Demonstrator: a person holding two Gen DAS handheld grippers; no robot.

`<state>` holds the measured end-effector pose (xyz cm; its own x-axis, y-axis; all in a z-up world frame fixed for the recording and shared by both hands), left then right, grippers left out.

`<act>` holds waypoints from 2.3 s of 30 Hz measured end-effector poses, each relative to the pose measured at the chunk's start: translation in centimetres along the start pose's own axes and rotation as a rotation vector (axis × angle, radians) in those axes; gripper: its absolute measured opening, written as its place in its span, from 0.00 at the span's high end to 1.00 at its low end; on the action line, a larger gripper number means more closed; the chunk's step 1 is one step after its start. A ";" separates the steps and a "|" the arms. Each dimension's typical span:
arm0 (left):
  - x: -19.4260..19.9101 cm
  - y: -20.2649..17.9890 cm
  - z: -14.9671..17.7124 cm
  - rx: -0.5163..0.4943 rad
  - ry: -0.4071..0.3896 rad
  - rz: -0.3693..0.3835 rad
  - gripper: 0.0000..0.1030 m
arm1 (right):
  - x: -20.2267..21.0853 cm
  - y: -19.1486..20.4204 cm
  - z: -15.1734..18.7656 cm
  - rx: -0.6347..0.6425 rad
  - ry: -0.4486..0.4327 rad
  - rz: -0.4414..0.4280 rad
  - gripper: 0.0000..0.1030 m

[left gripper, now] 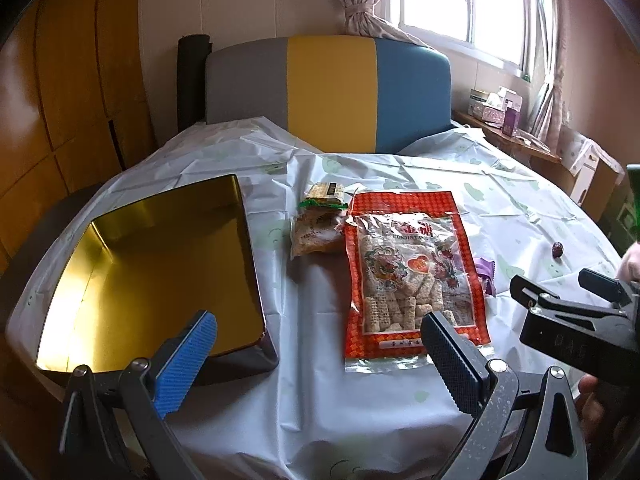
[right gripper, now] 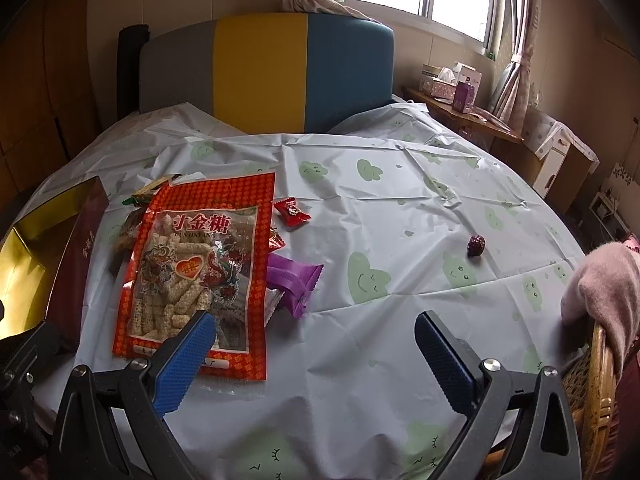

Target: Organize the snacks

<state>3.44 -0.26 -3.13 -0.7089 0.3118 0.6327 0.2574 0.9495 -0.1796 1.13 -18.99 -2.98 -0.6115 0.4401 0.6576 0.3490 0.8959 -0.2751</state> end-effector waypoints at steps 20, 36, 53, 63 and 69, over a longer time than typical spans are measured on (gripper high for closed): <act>-0.1 -0.8 -0.1 -0.024 0.011 0.014 0.00 | -0.5 -1.3 -1.0 -0.017 -0.008 0.017 0.01; -0.4 -1.4 -0.2 -0.028 0.024 0.033 0.00 | -0.6 -2.9 -3.4 -0.019 -0.052 0.044 0.01; -2.3 -2.5 -1.1 -0.032 0.062 0.149 0.00 | -6.0 -3.0 -10.8 0.217 -0.008 -0.185 0.41; -7.1 -3.1 -2.5 -0.022 0.151 0.170 0.01 | -11.1 -1.0 -8.1 0.244 0.185 -0.285 0.64; -10.6 -3.0 -2.8 -0.049 0.197 0.175 0.00 | -10.8 0.2 -7.4 0.294 0.195 -0.309 0.64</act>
<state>12.03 -6.48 -7.20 -0.5105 0.4538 0.7304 0.3995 0.8773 -0.2659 13.07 -24.01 -4.91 -0.5003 0.1557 0.8517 -0.0613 0.9749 -0.2142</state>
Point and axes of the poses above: each gripper's, at about its wrist camera, not at the fingertips, and x roughly against the way its jaws point, y to its left, z to its underside, the point moved 5 cm from there along -x, roughly the way its jaws point, and after that the axes turned 15 degrees about z, right-handed, at the moved point
